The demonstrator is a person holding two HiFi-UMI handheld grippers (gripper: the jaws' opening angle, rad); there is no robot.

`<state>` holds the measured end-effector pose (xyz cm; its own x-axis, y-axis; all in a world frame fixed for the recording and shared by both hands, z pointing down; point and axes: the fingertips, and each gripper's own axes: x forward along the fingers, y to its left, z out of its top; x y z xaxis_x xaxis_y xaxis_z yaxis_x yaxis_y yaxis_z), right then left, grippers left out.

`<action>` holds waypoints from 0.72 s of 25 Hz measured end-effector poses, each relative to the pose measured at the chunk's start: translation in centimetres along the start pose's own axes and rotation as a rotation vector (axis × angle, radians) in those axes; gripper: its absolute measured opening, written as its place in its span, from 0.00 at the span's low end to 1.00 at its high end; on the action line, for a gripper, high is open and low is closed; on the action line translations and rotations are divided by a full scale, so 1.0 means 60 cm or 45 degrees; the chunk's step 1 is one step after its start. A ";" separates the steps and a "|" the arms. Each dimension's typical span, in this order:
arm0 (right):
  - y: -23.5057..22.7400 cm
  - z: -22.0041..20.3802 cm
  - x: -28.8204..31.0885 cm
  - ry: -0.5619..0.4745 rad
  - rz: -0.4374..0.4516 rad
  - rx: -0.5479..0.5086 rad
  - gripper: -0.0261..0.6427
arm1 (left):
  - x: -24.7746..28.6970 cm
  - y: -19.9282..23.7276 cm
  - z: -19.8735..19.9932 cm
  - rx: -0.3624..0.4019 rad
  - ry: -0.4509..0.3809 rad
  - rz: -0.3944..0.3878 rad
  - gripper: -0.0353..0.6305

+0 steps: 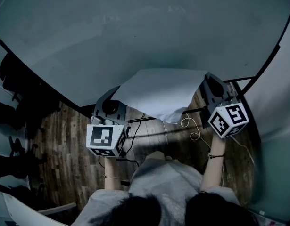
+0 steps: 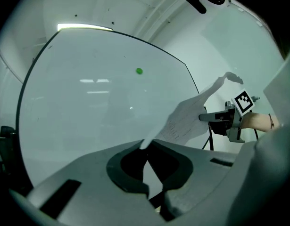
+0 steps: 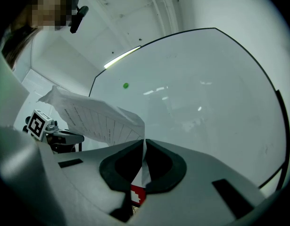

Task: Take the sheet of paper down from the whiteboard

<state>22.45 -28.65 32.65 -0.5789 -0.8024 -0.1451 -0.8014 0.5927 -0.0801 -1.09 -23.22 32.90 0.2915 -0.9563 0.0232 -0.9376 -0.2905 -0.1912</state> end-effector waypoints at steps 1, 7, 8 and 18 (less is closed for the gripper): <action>0.000 0.001 0.001 -0.006 0.004 -0.003 0.04 | -0.003 0.004 -0.009 -0.007 0.013 0.001 0.06; -0.009 0.006 -0.008 -0.023 0.000 -0.018 0.04 | -0.022 0.021 -0.050 -0.029 0.072 0.035 0.06; -0.009 0.006 -0.011 -0.021 -0.001 -0.021 0.04 | -0.025 0.023 -0.054 -0.030 0.078 0.043 0.06; 0.005 0.008 -0.006 -0.024 0.042 -0.024 0.04 | -0.024 0.017 -0.052 -0.023 0.074 0.045 0.06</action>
<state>22.51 -28.15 32.22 -0.6022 -0.7809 -0.1662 -0.7848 0.6172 -0.0562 -3.06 -22.23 35.71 0.2470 -0.9662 0.0737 -0.9506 -0.2564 -0.1748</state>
